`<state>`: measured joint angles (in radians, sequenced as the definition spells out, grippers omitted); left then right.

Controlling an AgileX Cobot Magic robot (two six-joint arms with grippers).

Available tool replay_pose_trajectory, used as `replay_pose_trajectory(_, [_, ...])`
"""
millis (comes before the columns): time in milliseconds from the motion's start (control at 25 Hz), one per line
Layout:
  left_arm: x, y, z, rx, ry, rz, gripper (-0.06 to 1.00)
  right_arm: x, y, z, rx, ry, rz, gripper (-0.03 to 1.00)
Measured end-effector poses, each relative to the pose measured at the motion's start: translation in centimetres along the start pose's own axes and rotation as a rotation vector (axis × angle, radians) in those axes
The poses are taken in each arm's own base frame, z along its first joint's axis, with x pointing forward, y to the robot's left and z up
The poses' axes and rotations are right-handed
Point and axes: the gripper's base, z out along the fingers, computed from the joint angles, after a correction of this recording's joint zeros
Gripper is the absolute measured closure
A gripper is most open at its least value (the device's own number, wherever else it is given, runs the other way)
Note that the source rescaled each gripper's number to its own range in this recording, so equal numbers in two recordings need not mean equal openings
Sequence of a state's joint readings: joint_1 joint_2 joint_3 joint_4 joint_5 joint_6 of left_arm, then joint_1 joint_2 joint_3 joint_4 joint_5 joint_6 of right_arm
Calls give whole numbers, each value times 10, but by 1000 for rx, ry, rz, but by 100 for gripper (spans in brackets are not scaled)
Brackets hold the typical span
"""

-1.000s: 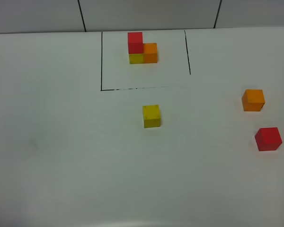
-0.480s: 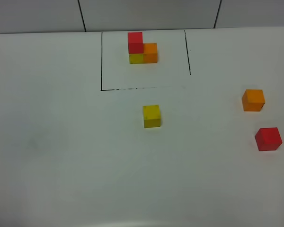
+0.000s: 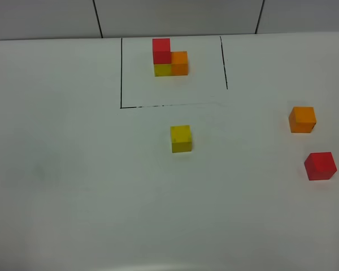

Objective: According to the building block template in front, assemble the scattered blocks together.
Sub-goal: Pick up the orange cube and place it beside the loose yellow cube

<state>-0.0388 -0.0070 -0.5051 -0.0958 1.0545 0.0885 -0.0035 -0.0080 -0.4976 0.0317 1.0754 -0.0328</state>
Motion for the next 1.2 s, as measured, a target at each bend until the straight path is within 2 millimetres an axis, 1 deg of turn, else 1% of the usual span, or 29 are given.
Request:
replay_pose_trajectory(680, [0,0,0,0,2,0,26,0,-2,0,18,1,-10,22])
replay_pose_trajectory(840, [0,0,0,0,1,0,26,-5,-2,9,18,64,-9,21])
replay_pose_trajectory(960, [-1,0,0,0,2,0,26,-20,-3,20,25,134,-2,20])
replay_pose_trajectory(1120, [-1,0,0,0,2,-1,26,-53,-6,43,34,244,3,20])
replay_pose_trajectory(1200, [-1,0,0,0,2,-1,26,-72,-7,60,35,304,2,20])
